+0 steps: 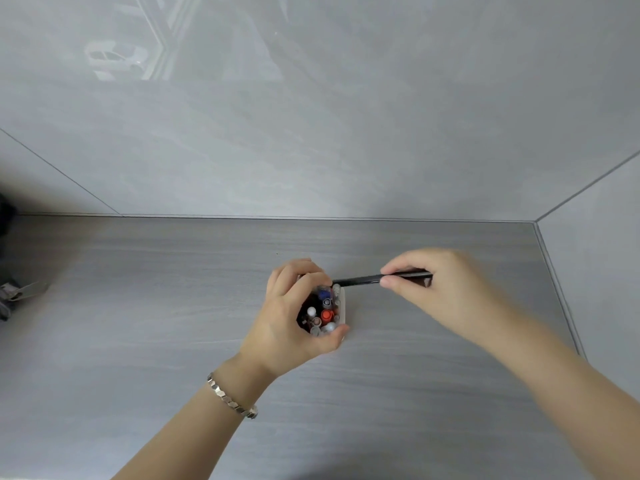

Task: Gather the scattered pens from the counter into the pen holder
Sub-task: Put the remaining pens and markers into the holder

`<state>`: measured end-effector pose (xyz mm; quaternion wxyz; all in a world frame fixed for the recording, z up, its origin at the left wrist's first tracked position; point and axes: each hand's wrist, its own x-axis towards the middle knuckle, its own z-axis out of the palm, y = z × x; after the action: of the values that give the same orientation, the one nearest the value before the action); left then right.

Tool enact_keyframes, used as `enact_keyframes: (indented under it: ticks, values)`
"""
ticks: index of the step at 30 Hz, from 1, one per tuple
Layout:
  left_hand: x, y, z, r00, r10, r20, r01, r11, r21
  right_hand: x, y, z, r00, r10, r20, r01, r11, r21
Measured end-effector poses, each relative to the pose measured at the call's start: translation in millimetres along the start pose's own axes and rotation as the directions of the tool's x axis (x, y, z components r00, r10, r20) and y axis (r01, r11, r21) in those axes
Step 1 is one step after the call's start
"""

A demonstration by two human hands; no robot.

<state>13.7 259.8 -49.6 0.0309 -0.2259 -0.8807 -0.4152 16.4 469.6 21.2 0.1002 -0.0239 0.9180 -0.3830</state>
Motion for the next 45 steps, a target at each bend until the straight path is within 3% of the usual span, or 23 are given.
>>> enact_keyframes:
  ticks: [2,4,8,11,14,18,20,23,29,31,35,40,45]
  values:
    - [-1.1,0.8,0.0,1.000,0.002,-0.008,-0.002,1.000,0.001,8.6,-8.1,3.7,0.992,-0.060,0.113,0.075,0.987,-0.140]
    - [-1.9,-0.5,0.2,0.999,-0.026,-0.025,0.026,1.000,-0.012,17.1,-14.8,11.6,0.984,-0.126,0.123,0.152,0.960,-0.235]
    - [-1.9,-4.8,-2.5,0.998,-0.065,-0.026,0.064,0.997,-0.034,29.9,-19.4,30.9,0.966,-0.242,0.096,0.256,0.949,-0.186]
    - [-6.9,-4.0,-3.5,0.996,-0.086,-0.022,0.084,0.994,-0.067,33.9,-17.3,41.5,0.964,-0.253,-0.080,0.257,0.966,0.037]
    - [-18.0,1.3,-0.1,0.970,-0.236,-0.060,0.224,0.961,-0.162,32.6,-12.6,58.7,0.926,-0.213,-0.310,0.293,0.926,0.237]
    - [-27.3,0.4,1.8,0.908,-0.420,-0.005,0.406,0.880,-0.247,31.1,-5.3,79.8,0.848,-0.296,-0.440,0.417,0.884,0.209]
    - [-25.8,1.2,-1.1,0.878,-0.474,0.067,0.474,0.840,-0.263,31.8,2.1,88.0,0.869,-0.358,-0.341,0.418,0.901,0.119]
    - [-22.6,0.0,-8.4,0.856,-0.491,0.161,0.516,0.825,-0.231,27.8,10.0,89.5,0.955,-0.261,-0.144,0.286,0.939,0.191]
    - [-15.9,7.6,-19.2,0.853,-0.465,0.237,0.496,0.864,-0.087,19.9,21.5,69.9,0.966,-0.226,0.125,0.197,0.957,0.213]
    - [-14.7,11.9,-20.7,0.853,-0.475,0.219,0.496,0.866,-0.054,19.4,24.3,68.4,0.982,-0.124,0.144,0.087,0.967,0.240]
    - [-22.9,5.0,-27.4,0.846,-0.517,0.132,0.529,0.844,-0.082,30.5,30.3,77.1,0.972,0.063,0.227,-0.069,0.997,0.020]
    - [-26.2,-35.1,-76.2,0.841,-0.540,0.031,0.540,0.835,-0.105,49.7,9.1,95.7,0.934,0.132,0.333,-0.089,0.986,-0.139]
    - [-4.0,-92.3,-156.6,0.848,-0.529,0.028,0.530,0.848,-0.019,67.8,-21.7,117.8,0.936,0.205,0.286,-0.155,0.970,-0.187]
